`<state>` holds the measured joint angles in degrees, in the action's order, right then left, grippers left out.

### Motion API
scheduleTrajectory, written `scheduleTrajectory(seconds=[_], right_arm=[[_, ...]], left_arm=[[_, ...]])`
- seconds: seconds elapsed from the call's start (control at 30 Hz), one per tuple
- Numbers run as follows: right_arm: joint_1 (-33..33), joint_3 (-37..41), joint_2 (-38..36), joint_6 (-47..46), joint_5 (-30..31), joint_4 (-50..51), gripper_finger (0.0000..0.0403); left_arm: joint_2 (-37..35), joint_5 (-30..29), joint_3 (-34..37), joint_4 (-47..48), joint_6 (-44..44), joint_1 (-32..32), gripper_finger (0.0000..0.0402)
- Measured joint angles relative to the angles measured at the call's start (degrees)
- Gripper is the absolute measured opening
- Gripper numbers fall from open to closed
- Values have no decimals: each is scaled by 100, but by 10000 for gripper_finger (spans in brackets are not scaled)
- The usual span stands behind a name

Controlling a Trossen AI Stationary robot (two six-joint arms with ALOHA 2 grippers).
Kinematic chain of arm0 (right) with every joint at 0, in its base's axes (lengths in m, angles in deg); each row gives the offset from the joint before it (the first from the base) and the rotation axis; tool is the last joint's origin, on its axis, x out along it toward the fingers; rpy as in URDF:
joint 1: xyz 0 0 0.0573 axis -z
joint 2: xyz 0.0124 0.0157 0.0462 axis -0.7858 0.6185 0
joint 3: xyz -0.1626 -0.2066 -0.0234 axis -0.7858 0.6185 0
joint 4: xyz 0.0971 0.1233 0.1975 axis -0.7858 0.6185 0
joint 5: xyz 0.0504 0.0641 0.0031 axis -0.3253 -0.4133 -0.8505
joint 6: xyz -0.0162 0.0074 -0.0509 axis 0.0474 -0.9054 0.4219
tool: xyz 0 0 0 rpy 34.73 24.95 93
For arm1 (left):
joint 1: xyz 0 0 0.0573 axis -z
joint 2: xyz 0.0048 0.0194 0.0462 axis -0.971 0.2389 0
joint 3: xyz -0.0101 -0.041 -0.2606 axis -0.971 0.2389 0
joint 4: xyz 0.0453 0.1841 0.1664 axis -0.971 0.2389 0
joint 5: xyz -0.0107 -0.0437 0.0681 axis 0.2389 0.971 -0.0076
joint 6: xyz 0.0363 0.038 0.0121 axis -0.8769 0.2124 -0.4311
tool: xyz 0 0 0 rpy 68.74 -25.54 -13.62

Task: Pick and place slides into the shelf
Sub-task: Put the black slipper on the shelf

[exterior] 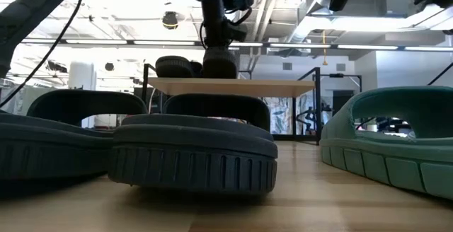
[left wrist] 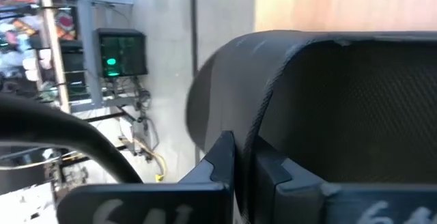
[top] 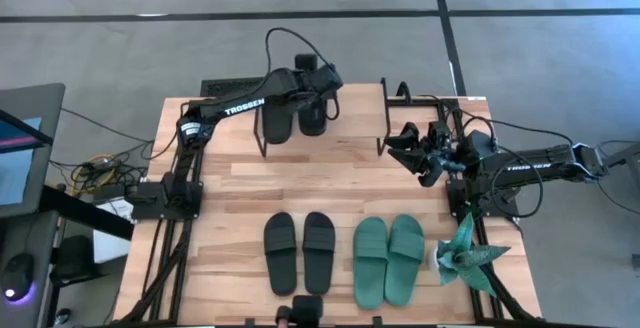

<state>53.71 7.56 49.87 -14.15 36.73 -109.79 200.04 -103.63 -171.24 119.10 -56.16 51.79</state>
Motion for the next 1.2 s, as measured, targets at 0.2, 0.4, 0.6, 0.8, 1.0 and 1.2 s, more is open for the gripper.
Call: scheduleTrajectory(seconds=[0.2, 0.4, 0.6, 0.8, 1.0, 1.2], right_arm=[[0, 0, -1, 2, 0, 2, 201], [0, 0, -2, 2, 0, 2, 201], [0, 0, -2, -36, 0, 0, 201], [0, 0, -2, -52, -2, 1, 201], [0, 0, 0, -54, -2, 2, 201], [0, 0, -2, -54, -2, 0, 201]], left_arm=[[-19, 243, -5, 324, 265, -44, 11], [-22, 247, -7, 536, 226, -5, 15], [-22, 217, -4, 588, 220, 62, 16], [-19, -151, 3, 759, 209, 155, 17], [-17, -187, 4, 972, 211, 224, 17], [-15, -161, 4, 972, 211, 287, 18]])
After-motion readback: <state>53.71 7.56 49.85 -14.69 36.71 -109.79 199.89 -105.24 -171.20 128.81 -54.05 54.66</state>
